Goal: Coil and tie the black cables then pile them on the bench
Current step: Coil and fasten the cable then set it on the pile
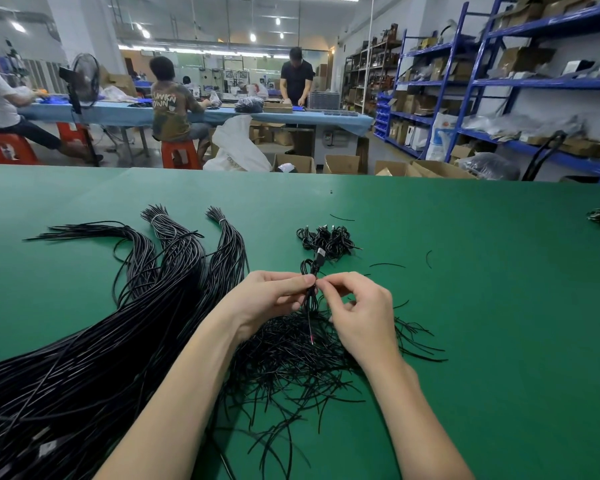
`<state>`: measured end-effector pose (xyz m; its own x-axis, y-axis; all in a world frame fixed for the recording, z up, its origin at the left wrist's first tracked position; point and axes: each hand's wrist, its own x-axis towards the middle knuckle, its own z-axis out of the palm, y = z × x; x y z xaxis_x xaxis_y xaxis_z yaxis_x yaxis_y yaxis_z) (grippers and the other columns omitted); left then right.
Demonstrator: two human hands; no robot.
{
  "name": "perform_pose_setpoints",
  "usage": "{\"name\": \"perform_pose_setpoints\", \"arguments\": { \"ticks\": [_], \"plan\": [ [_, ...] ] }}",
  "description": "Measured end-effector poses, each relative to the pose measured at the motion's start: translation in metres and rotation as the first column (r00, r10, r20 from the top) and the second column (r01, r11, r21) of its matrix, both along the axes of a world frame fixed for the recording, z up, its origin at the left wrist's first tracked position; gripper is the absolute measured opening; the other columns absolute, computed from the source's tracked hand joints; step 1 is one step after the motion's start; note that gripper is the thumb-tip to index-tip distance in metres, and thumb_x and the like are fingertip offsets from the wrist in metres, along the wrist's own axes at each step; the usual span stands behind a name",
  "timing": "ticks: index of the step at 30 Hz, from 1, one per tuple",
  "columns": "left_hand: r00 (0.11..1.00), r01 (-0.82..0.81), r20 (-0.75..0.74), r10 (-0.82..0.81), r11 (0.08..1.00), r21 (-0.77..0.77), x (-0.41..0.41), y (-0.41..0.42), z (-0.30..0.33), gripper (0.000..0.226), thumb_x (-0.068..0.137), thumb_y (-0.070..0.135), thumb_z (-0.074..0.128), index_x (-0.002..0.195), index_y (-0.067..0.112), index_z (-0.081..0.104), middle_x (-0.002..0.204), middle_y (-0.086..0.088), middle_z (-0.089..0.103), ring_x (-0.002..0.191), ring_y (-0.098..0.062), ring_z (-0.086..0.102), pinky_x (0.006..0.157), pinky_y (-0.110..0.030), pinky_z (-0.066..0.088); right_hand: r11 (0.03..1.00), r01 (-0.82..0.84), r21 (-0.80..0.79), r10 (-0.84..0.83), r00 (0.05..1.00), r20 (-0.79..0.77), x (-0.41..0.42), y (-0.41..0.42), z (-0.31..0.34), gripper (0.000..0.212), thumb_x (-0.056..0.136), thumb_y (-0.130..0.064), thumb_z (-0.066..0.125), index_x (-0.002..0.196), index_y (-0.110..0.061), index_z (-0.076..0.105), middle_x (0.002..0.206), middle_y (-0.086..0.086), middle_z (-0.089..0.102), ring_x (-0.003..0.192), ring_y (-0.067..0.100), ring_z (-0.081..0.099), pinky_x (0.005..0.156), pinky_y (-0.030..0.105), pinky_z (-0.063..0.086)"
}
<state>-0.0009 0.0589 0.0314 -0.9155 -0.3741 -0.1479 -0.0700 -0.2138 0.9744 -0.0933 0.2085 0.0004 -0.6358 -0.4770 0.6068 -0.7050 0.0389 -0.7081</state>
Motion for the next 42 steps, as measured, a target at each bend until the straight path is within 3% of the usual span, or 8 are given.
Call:
{"name": "perform_pose_setpoints", "arguments": {
  "ticks": [10,15,22,30,33,36,38,42],
  "plan": [
    [0.986,-0.092,-0.166,-0.002,0.825,-0.558,0.004,-0.001,0.001,0.02,0.084,0.021,0.081,0.104,0.018,0.081,0.093,0.005,0.079,0.09,-0.005,0.073,0.083,-0.018,0.054,0.994,-0.109,-0.023,0.101,0.799,0.593,-0.004,-0.002,0.002,0.018,0.095,-0.023,0.072,0.081,-0.015,0.078,0.062,-0.004,0.066,0.05,0.008,0.059,0.054,0.024,0.055],
    [0.988,-0.106,-0.151,0.035,0.862,-0.496,0.003,0.001,0.002,0.023,0.081,0.023,0.083,0.101,0.013,0.081,0.079,0.003,0.077,0.072,-0.005,0.067,0.072,-0.015,0.052,0.888,-0.18,-0.424,0.435,0.024,0.9,-0.003,0.001,0.011,0.011,0.091,-0.015,0.072,0.092,-0.004,0.073,0.07,0.003,0.065,0.053,0.006,0.056,0.044,0.012,0.048],
    [0.997,-0.081,-0.007,0.081,0.997,-0.005,0.006,-0.004,0.007,0.046,0.064,0.029,0.083,0.102,0.002,0.078,0.094,-0.009,0.076,0.073,-0.01,0.063,0.063,-0.017,0.055,0.975,-0.214,0.053,0.168,0.876,0.452,-0.002,0.009,0.019,0.013,0.092,-0.016,0.074,0.099,-0.028,0.074,0.098,-0.006,0.076,0.063,0.005,0.065,0.057,0.02,0.054],
    [1.0,-0.008,0.008,0.008,1.0,-0.004,0.005,-0.004,0.006,0.045,0.066,0.027,0.083,0.104,0.003,0.079,0.095,-0.009,0.07,0.074,-0.009,0.058,0.067,-0.017,0.055,0.998,-0.055,0.006,0.054,0.991,0.119,-0.005,0.008,0.012,0.009,0.082,-0.032,0.084,0.079,-0.037,0.078,0.08,-0.021,0.073,0.062,0.005,0.056,0.059,0.009,0.041],
    [0.998,-0.015,-0.069,0.008,0.996,-0.093,0.003,-0.001,0.006,0.035,0.072,0.026,0.084,0.1,0.006,0.08,0.082,-0.003,0.071,0.066,-0.009,0.058,0.07,-0.017,0.052,0.989,-0.083,-0.124,0.135,0.848,0.513,-0.002,0.0,0.01,0.007,0.084,-0.023,0.082,0.078,-0.023,0.081,0.068,-0.012,0.069,0.053,0.004,0.049,0.049,0.014,0.039],
    [0.987,-0.125,-0.134,0.09,0.952,-0.28,0.001,0.001,0.006,0.027,0.074,0.024,0.085,0.097,0.01,0.08,0.085,-0.002,0.077,0.07,-0.007,0.065,0.073,-0.017,0.052,0.871,-0.043,-0.49,0.491,0.01,0.871,0.009,-0.008,0.013,0.005,0.075,-0.012,0.079,0.076,-0.007,0.077,0.067,0.0,0.063,0.048,0.005,0.046,0.037,0.014,0.034],
    [0.987,-0.142,-0.108,0.118,0.955,-0.26,0.001,0.0,0.007,0.031,0.069,0.029,0.087,0.094,0.012,0.082,0.088,-0.008,0.076,0.068,-0.01,0.062,0.074,-0.02,0.053,0.869,-0.054,-0.492,0.488,-0.069,0.87,0.011,-0.01,0.013,0.006,0.076,-0.013,0.079,0.075,-0.007,0.077,0.067,0.0,0.063,0.048,0.005,0.048,0.037,0.013,0.035],
    [0.993,-0.119,0.003,0.119,0.992,0.042,0.001,0.0,0.007,0.032,0.065,0.026,0.084,0.091,0.006,0.081,0.085,-0.007,0.07,0.061,-0.007,0.059,0.057,-0.017,0.052,0.997,-0.008,-0.079,0.056,0.775,0.629,0.009,-0.012,0.01,0.013,0.086,-0.034,0.081,0.092,-0.024,0.077,0.082,-0.012,0.076,0.054,0.004,0.058,0.049,0.02,0.049]
  ]
}}
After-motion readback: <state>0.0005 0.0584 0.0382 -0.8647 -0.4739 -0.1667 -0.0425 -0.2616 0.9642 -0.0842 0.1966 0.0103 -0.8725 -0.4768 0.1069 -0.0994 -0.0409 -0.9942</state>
